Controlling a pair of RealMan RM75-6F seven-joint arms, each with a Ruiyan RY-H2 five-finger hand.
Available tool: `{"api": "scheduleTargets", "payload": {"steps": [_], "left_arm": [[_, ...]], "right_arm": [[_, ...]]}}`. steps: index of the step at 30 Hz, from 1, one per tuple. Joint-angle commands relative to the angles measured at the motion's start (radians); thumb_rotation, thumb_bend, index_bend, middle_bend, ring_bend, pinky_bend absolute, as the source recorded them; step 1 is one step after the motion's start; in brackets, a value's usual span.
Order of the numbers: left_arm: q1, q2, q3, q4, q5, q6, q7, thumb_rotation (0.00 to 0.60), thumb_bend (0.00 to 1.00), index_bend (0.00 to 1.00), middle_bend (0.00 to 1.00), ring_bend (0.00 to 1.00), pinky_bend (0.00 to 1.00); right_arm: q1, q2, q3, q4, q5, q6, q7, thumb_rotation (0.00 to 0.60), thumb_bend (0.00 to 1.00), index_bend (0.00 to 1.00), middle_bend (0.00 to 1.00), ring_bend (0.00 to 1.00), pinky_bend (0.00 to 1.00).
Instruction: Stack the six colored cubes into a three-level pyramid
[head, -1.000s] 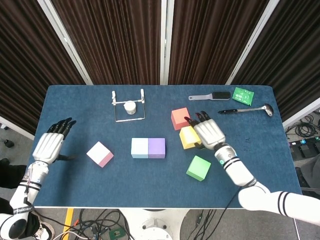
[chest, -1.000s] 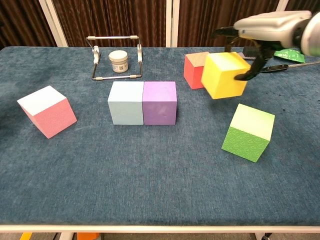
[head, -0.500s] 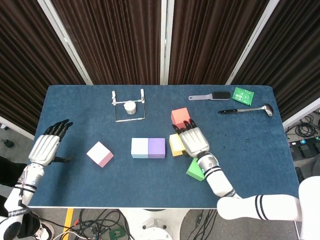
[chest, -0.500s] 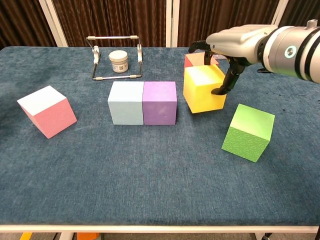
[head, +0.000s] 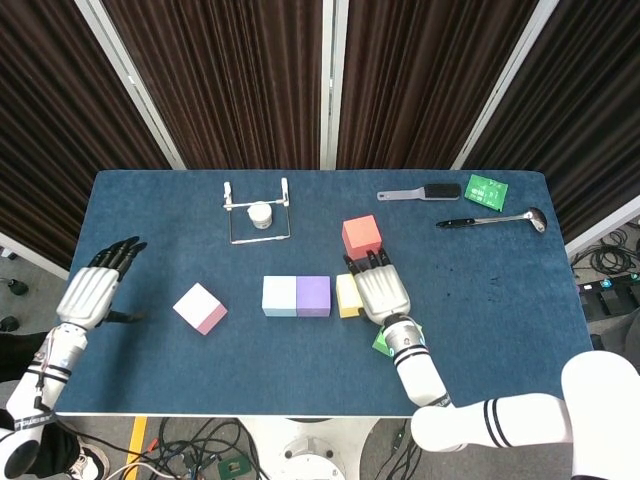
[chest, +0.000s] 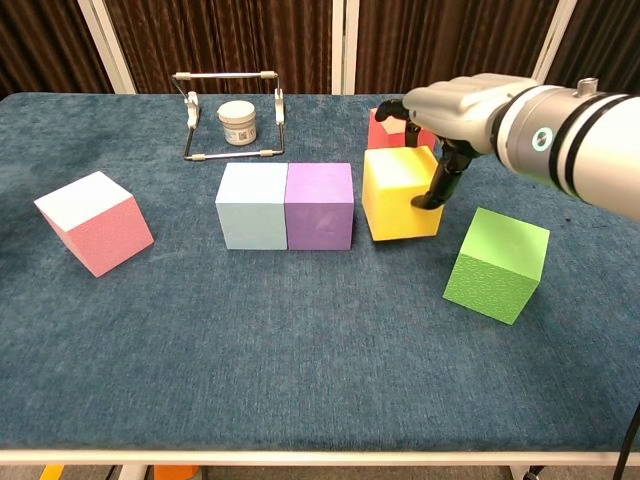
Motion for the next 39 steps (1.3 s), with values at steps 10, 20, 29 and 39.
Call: {"api": "scheduleTargets", "payload": {"steps": [10, 20, 29, 39], "left_arm": [[0.004, -0.002, 0.001, 0.021, 0.008, -0.009, -0.026, 0.600, 0.00, 0.06, 0.00, 0.00, 0.12], [0.006, -0.006, 0.000, 0.033, 0.016, -0.008, -0.039, 0.600, 0.00, 0.06, 0.00, 0.00, 0.12], [0.010, -0.004, 0.000, 0.041, 0.018, -0.008, -0.049, 0.600, 0.00, 0.06, 0.00, 0.00, 0.12], [0.012, -0.010, 0.001, 0.049, 0.020, -0.009, -0.050, 0.600, 0.00, 0.06, 0.00, 0.00, 0.12]], "right_arm": [[0.023, -0.054, 0.033, 0.049, 0.049, -0.003, -0.030, 0.600, 0.20, 0.00, 0.57, 0.06, 0.00], [0.034, -0.080, 0.048, 0.067, 0.063, 0.001, -0.040, 0.600, 0.20, 0.00, 0.57, 0.06, 0.00], [0.040, -0.106, 0.047, 0.082, 0.072, 0.018, -0.065, 0.600, 0.20, 0.00, 0.57, 0.06, 0.00], [0.036, -0.120, 0.045, 0.103, 0.070, 0.027, -0.078, 0.600, 0.20, 0.00, 0.57, 0.06, 0.00]]}}
